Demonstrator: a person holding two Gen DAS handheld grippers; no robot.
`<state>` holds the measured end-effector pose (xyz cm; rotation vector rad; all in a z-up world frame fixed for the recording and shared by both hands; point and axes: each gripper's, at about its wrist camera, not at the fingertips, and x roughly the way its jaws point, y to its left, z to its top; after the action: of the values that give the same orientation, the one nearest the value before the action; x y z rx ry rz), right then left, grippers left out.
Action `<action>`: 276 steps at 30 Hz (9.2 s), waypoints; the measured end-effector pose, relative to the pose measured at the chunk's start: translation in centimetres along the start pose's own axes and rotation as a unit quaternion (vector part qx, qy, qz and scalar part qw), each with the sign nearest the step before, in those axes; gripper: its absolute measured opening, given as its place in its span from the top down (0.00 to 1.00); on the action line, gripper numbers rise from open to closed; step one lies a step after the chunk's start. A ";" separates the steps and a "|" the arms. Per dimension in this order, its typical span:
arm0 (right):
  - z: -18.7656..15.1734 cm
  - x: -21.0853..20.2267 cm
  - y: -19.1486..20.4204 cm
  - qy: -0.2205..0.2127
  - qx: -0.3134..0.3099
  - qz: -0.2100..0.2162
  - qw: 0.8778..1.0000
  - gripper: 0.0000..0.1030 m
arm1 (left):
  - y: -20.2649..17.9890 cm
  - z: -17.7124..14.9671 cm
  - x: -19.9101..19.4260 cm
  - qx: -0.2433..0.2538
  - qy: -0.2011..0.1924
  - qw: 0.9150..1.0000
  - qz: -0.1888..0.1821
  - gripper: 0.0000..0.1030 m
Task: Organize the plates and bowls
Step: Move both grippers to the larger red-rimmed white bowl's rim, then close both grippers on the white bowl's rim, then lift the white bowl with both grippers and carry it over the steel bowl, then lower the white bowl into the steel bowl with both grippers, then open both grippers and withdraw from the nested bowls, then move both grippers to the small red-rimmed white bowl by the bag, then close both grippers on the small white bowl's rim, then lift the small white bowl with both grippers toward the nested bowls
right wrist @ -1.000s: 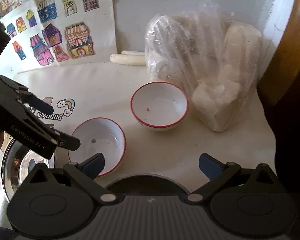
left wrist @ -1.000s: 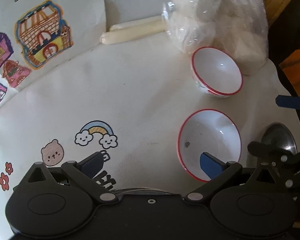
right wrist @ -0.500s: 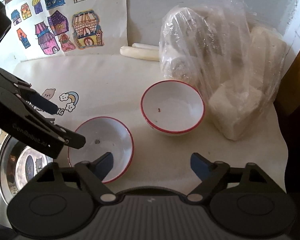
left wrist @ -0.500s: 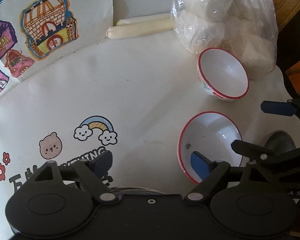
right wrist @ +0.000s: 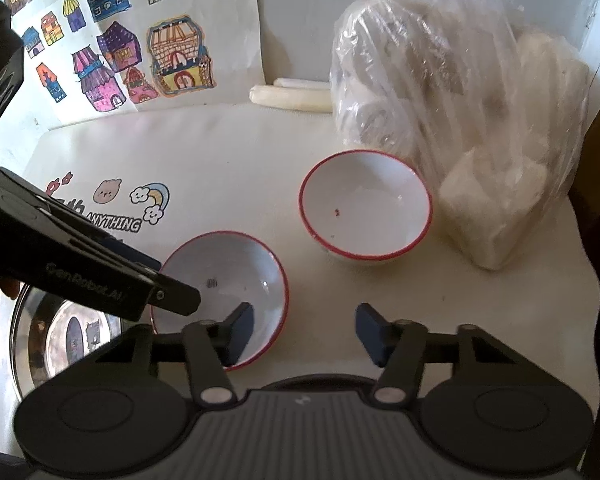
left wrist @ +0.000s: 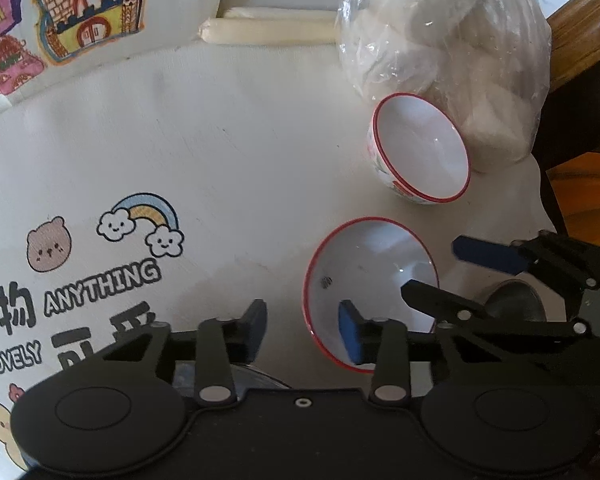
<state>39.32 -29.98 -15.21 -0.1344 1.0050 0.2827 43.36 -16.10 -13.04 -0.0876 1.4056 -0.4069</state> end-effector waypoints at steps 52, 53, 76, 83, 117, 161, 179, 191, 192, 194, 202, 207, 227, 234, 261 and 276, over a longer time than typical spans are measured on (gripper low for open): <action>-5.1 -9.5 -6.2 -0.042 0.075 0.022 0.996 0.92 | -9.0 -2.4 -3.7 -0.050 -0.032 0.997 -0.050 0.96; -5.3 -9.6 -6.4 -0.041 0.077 0.022 0.996 0.92 | -9.3 -2.5 -3.6 -0.047 -0.030 0.997 -0.051 0.96; -7.9 -9.7 -6.9 -0.007 0.077 0.039 0.996 0.92 | -10.4 -4.1 -2.1 -0.031 0.014 0.999 -0.039 0.96; -7.8 -9.3 -6.6 0.005 0.071 0.045 0.996 0.92 | -10.4 -4.3 -1.6 -0.034 0.027 0.999 -0.030 0.96; -8.1 -7.0 -6.0 0.040 0.069 0.050 0.996 0.92 | -10.5 -4.0 0.6 -0.030 0.058 0.998 -0.008 0.96; -7.0 -9.0 -6.8 0.001 0.078 0.039 0.996 0.51 | -8.5 -1.8 -4.0 -0.064 -0.021 0.998 -0.020 0.59; -5.9 -8.5 -9.1 -0.021 0.134 -0.003 0.991 0.03 | -6.3 -0.4 -4.6 -0.080 -0.081 0.992 0.045 0.01; -4.4 -6.6 -10.1 -0.016 0.158 -0.025 0.987 0.00 | -4.6 1.6 -3.4 -0.085 -0.085 0.990 0.075 0.01; -4.2 -6.4 -10.2 -0.017 0.160 -0.026 0.987 0.00 | -4.5 2.0 -3.3 -0.084 -0.088 0.990 0.076 0.01; -3.8 -5.9 -10.4 -0.019 0.166 -0.026 0.986 0.00 | -4.3 2.9 -3.0 -0.081 -0.092 0.990 0.077 0.01; -1.9 -3.7 -11.0 -0.021 0.188 -0.019 0.982 0.00 | -3.4 6.1 -1.5 -0.042 -0.104 0.991 0.068 0.01; -1.0 -2.5 -11.2 -0.025 0.199 -0.012 0.980 0.00 | -3.6 7.9 -0.1 -0.001 -0.093 0.994 0.056 0.01; 1.0 0.7 -12.0 -0.014 0.241 0.027 0.970 0.25 | -5.0 9.9 3.2 0.080 -0.055 0.993 0.073 0.01; 2.0 1.4 -11.6 -0.012 0.237 0.039 0.971 0.40 | -5.5 9.1 4.0 0.072 -0.048 0.993 0.081 0.04; 3.3 2.7 -11.4 -0.014 0.243 0.089 0.966 0.84 | -4.0 8.8 3.3 -0.017 -0.034 0.999 -0.003 0.89; 1.9 1.1 -11.4 -0.013 0.241 0.089 0.966 0.84 | -5.4 7.4 1.5 -0.006 -0.044 0.999 -0.010 0.89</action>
<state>44.80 -40.18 -15.36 0.4015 1.0344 0.1949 49.45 -22.90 -11.53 -0.1279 1.3217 -0.4059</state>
